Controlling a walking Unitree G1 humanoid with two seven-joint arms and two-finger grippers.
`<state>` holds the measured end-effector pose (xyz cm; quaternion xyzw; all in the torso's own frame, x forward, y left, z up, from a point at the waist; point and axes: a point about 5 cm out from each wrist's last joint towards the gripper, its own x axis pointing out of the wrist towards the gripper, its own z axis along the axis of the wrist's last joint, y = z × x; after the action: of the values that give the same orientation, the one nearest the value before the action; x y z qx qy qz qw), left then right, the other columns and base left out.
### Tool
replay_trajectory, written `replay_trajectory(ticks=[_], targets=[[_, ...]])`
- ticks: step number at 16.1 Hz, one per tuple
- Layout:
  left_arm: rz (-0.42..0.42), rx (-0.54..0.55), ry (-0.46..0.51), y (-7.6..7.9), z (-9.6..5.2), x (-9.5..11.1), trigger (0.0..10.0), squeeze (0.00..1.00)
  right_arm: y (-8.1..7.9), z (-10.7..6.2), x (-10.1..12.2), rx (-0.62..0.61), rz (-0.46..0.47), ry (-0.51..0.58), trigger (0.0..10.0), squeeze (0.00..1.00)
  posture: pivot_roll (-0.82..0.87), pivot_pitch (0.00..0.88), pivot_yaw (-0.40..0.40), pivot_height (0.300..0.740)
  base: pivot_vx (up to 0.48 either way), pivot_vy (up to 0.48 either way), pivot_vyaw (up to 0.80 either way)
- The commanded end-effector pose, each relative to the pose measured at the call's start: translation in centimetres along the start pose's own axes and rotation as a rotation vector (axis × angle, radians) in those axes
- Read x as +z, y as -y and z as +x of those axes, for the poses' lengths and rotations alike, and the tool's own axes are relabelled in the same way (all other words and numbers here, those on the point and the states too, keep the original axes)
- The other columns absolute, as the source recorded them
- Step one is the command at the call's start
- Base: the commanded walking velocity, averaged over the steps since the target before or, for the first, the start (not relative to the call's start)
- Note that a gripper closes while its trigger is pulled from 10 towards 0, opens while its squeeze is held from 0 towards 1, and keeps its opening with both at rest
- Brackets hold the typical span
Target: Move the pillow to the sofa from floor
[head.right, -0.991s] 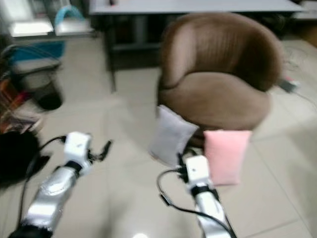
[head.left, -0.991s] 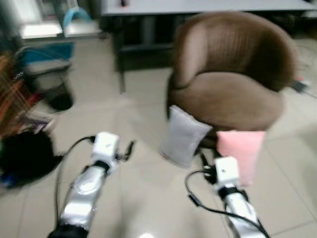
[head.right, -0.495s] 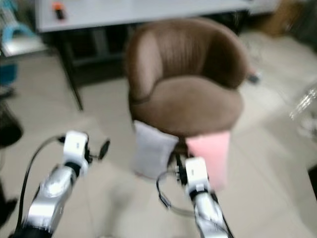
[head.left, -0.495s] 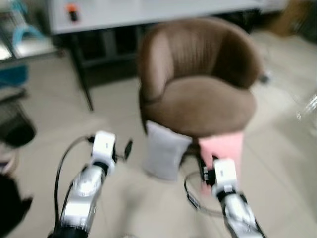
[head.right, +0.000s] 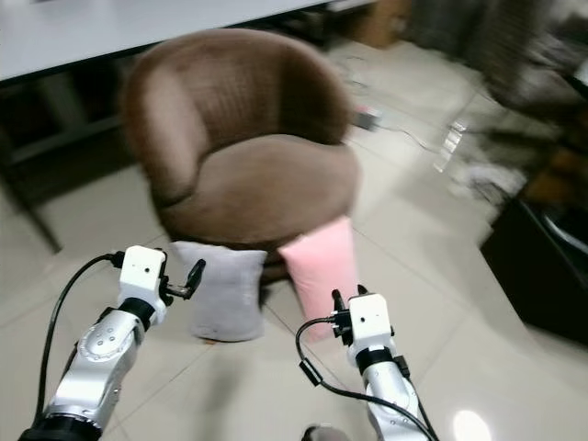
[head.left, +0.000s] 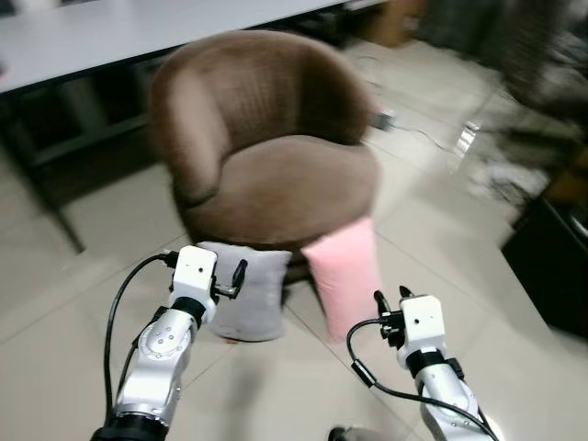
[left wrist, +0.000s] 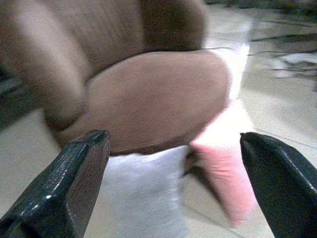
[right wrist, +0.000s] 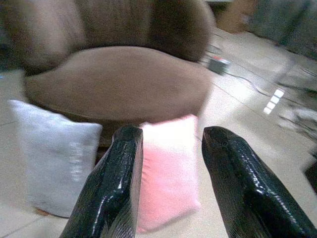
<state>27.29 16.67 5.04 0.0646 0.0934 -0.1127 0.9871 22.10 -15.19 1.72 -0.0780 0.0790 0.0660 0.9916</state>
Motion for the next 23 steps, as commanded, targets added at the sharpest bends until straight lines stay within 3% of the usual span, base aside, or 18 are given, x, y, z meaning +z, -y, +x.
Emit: replay_trajectory(ticks=[1, 4, 23], targets=[[0.023, -0.021, 0.007, 0.35, 0.19, 0.32, 10.0, 0.00, 0.35, 0.05, -0.26, -0.022, -0.015, -0.018, 10.0, 0.00, 0.01, 0.038, 0.001, 0.740, 0.000, 0.000, -0.76], [0.020, -0.039, 0.012, 0.40, 0.21, 0.34, 10.0, 0.00, 0.37, 0.11, -0.33, -0.023, -0.021, -0.021, 10.0, 0.00, 0.01, 0.038, 0.002, 0.740, 0.000, 0.144, -0.25], [0.002, -0.137, 0.005, 0.88, 0.36, 0.41, 10.0, 0.00, 0.00, -0.13, -0.89, -0.015, -0.010, -0.026, 10.0, 0.00, 0.00, 0.030, 0.014, 0.740, 0.000, 0.480, 0.00]])
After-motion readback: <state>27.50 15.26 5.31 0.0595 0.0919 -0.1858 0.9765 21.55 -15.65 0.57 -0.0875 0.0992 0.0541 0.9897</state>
